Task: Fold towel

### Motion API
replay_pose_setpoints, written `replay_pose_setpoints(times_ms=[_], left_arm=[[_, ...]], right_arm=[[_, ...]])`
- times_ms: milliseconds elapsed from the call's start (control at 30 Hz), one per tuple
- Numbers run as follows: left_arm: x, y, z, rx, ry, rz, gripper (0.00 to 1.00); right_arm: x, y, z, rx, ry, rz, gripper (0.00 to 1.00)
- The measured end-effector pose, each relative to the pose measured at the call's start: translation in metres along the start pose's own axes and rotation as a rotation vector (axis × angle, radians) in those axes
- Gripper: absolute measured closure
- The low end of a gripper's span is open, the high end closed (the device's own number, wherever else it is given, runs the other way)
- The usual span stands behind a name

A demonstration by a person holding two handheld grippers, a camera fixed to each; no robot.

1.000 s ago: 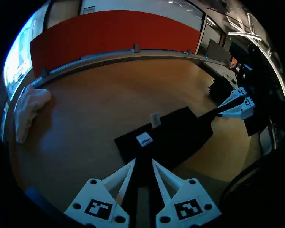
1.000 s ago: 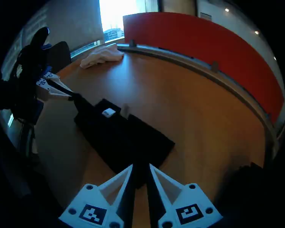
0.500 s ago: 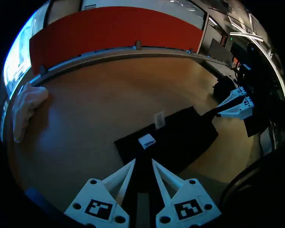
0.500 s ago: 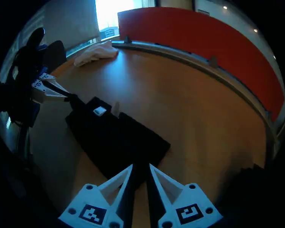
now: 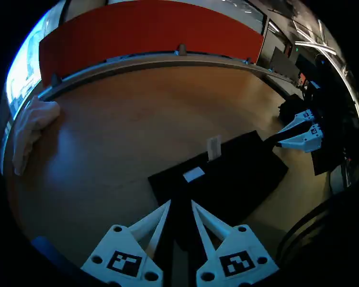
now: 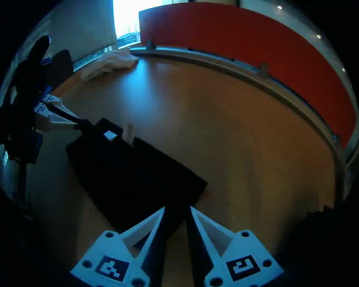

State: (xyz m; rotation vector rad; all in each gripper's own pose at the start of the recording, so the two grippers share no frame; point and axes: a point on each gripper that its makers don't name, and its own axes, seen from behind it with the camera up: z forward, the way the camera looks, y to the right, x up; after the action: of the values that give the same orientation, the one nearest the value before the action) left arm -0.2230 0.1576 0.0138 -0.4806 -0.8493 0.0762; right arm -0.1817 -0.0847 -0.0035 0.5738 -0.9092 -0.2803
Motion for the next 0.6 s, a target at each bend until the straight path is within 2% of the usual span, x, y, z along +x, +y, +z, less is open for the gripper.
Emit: replay_pose_setpoints(times_ms=[167,233,433,500,600], left_arm=[[-0.001,-0.007,0.011,0.022,-0.007,-0.009,0.83],[0.0,-0.01,0.014,0.03,-0.007,-0.009,0.78],[0.002,-0.017,0.018,0.054,-0.007,-0.009,0.7],[0.003,-0.02,0.018,0.06,-0.006,-0.012,0.63],[0.003,-0.023,0.019,0.066,-0.01,-0.02,0.44]], right_arm=[[0.0,0.005,0.011,-0.022,0.0,0.012,0.66],[0.001,0.008,0.013,-0.032,0.005,0.018,0.62],[0.002,0.016,0.017,-0.056,0.012,0.025,0.39],[0.002,0.019,0.017,-0.065,0.014,0.021,0.33],[0.003,0.026,0.018,-0.087,0.017,0.015,0.29]])
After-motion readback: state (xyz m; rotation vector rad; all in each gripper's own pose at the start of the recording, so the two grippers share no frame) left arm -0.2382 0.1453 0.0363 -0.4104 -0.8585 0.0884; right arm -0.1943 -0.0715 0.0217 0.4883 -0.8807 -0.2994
